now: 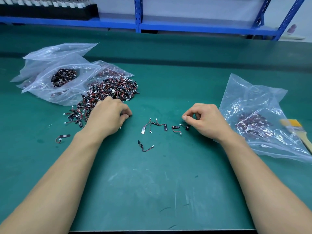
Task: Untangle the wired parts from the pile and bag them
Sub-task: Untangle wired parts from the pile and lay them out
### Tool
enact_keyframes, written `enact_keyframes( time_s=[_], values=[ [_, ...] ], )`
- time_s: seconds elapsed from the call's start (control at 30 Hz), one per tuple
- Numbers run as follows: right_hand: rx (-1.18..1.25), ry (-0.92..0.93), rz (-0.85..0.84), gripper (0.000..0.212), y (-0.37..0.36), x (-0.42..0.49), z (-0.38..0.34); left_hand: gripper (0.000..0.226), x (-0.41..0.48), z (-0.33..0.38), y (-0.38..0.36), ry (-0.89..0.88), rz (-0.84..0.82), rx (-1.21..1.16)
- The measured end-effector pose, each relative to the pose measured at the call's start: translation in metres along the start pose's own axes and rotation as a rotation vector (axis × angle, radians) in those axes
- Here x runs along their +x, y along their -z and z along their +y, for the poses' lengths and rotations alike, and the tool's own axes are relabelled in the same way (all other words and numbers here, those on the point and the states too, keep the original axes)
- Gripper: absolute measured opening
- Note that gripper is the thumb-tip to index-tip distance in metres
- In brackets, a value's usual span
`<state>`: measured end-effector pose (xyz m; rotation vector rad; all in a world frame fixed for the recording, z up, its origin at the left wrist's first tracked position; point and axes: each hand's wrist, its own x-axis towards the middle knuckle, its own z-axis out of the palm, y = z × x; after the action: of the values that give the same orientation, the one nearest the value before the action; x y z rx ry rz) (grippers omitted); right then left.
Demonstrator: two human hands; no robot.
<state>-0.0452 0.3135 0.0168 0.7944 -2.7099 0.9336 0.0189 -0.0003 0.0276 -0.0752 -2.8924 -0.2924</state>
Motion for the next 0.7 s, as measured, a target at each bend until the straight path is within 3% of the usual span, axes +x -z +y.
enact_keyframes(
  time_s=[0.2,0.3,0.43,0.53,0.7],
  values=[
    [0.028,-0.005,0.003,0.011,-0.001,0.000,0.001,0.007,0.001,0.000,-0.005,0.014,0.005,0.031],
    [0.029,-0.007,0.007,0.011,0.000,0.000,0.002,0.009,0.002,0.004,-0.002,-0.029,0.086,-0.003],
    [0.019,-0.004,0.007,0.010,0.000,0.000,0.002,0.008,-0.004,0.027,0.013,-0.319,0.232,-0.204],
    [0.015,0.003,0.007,0.010,0.000,0.001,0.002,0.008,-0.017,0.060,0.016,-0.571,0.058,-0.335],
    [0.016,0.004,0.019,0.008,0.000,0.001,0.002,0.008,-0.029,0.080,0.009,-0.593,-0.230,-0.439]
  ],
)
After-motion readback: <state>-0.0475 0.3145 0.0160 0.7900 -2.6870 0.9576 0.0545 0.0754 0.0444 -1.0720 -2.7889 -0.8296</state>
